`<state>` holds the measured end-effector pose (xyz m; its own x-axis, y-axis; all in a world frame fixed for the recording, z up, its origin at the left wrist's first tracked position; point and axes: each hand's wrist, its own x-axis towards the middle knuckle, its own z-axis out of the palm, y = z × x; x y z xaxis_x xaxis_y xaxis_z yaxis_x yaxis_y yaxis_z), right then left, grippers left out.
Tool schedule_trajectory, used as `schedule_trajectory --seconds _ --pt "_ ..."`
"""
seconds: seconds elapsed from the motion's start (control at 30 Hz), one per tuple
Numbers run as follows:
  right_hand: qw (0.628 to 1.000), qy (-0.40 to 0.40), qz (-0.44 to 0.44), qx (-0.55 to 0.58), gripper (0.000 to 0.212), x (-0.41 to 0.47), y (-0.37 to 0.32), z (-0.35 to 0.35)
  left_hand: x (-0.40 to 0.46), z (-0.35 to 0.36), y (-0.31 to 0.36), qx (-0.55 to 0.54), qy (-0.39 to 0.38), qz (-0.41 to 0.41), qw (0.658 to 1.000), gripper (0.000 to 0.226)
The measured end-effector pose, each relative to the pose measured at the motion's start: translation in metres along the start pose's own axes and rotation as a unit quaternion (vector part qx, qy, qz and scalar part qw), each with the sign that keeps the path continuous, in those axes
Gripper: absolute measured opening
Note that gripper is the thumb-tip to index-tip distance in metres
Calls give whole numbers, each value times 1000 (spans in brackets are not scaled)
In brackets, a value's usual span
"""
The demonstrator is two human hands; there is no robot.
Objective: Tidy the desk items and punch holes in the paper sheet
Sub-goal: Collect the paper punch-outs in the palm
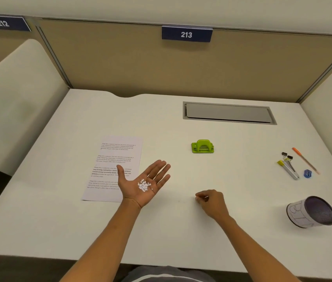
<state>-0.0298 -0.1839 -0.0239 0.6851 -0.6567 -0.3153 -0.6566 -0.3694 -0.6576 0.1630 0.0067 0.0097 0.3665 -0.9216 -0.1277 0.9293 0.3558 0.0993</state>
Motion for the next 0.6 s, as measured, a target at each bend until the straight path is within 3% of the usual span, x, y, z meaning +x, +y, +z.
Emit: schedule_trajectory --seconds 0.47,0.6 --pt "996 -25 -1 -86 14 -2 -21 41 -14 1 -1 0 -9 -14 1000 125" --pt "999 2 3 -51 17 -7 -22 44 -18 -2 4 0 -9 -16 1000 125"
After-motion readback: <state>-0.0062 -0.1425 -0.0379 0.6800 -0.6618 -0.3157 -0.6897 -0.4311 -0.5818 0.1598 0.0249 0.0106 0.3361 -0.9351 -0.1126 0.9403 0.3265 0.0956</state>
